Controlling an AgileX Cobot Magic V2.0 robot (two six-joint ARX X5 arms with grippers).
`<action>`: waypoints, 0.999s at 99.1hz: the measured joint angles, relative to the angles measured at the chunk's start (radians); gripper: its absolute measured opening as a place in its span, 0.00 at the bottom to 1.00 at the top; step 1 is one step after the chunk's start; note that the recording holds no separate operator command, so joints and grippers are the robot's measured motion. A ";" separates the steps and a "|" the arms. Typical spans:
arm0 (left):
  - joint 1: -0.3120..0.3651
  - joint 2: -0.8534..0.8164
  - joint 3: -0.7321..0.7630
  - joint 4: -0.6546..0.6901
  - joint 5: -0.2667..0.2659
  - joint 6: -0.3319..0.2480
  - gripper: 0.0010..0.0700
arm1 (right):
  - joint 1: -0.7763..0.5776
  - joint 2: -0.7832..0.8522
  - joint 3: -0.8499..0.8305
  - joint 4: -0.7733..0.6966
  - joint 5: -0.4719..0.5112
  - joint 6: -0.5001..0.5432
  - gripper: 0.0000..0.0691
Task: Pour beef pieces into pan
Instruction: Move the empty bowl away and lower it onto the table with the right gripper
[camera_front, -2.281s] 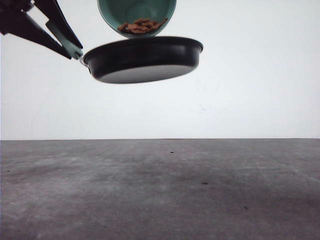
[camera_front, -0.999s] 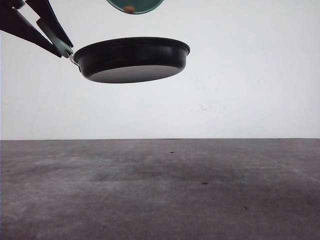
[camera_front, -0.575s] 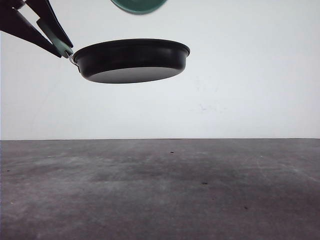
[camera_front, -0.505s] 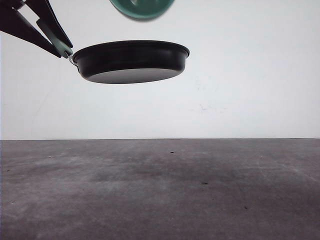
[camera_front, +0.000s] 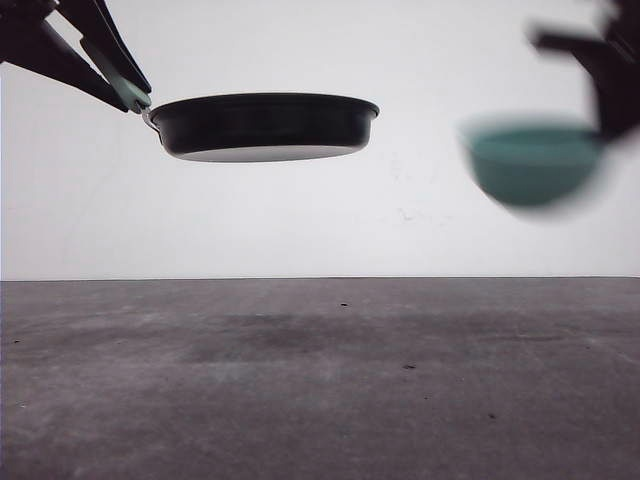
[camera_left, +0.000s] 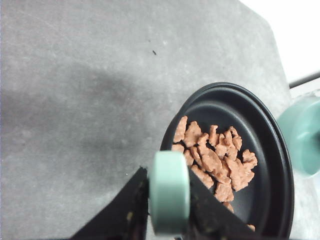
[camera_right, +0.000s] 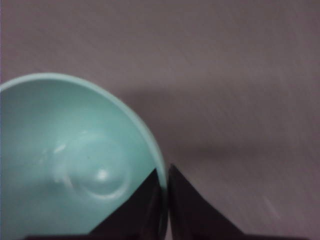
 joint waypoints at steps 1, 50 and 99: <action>0.000 0.000 0.000 0.000 0.000 0.000 0.07 | -0.012 0.012 0.000 -0.015 -0.009 0.000 0.02; 0.000 0.003 0.000 0.005 0.000 0.025 0.07 | -0.080 0.245 -0.002 -0.126 -0.175 -0.054 0.02; 0.000 0.035 0.000 0.014 -0.004 0.035 0.07 | -0.077 0.053 0.016 -0.105 -0.217 -0.032 0.73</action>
